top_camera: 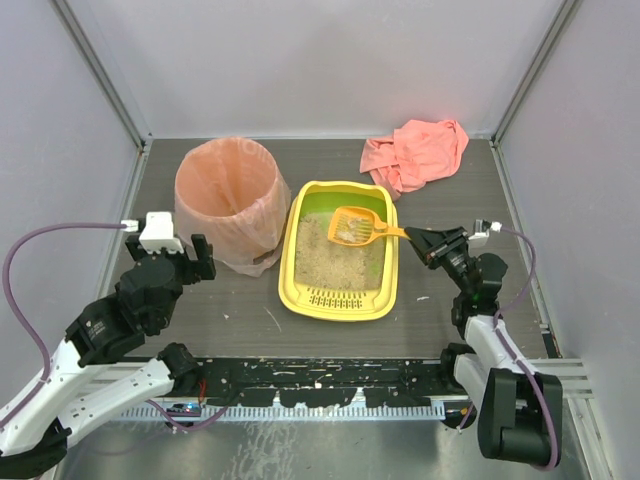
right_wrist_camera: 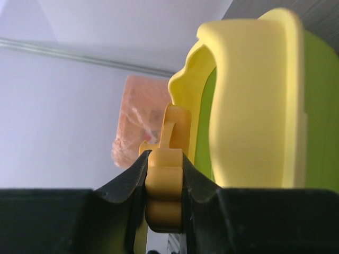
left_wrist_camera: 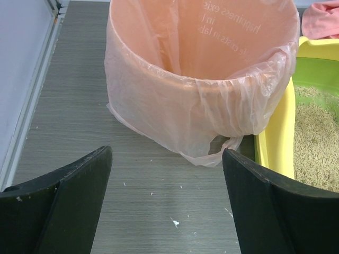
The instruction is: Clean the litter box
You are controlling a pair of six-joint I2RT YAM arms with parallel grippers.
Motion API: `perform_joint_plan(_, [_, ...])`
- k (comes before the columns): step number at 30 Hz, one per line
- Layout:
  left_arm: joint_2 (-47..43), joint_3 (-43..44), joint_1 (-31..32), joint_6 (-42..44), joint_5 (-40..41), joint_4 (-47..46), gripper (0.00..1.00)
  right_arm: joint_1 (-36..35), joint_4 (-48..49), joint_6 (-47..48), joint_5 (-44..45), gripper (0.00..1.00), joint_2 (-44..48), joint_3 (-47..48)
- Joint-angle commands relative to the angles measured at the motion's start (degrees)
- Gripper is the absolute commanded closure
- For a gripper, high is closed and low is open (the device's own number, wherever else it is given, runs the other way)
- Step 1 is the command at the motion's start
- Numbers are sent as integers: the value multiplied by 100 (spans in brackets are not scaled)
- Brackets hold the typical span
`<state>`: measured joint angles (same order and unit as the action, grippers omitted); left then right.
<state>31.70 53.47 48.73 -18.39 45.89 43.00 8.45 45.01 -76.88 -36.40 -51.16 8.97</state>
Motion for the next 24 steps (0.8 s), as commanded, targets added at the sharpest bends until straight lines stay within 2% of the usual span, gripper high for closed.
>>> perform_joint_plan(1, [59,6,-12,57,175,-358,13,-194,536,42,-370,99,-166,416])
perform_joint_plan(3, [134,45,-11,80,147,-363,13,169,71,-85,-70,99,41,274])
perform_joint_plan(8, [256,85,-7,148,102,-413,13,-224,469,-32,-374,99,-133,513])
perform_joint_plan(12, [134,-12,-16,372,-157,-664,6,65,-276,184,-299,99,-6,901])
perform_joint_plan(17, [53,-74,-11,424,-98,-714,2,55,-352,-81,-305,99,-173,1396])
perform_joint_plan(20, [80,-82,-13,448,-29,-718,0,-103,-525,-94,-138,99,-264,1825])
perform_joint_plan(24, [87,-62,-15,407,74,-640,1,-784,-1227,326,431,99,-445,2631])
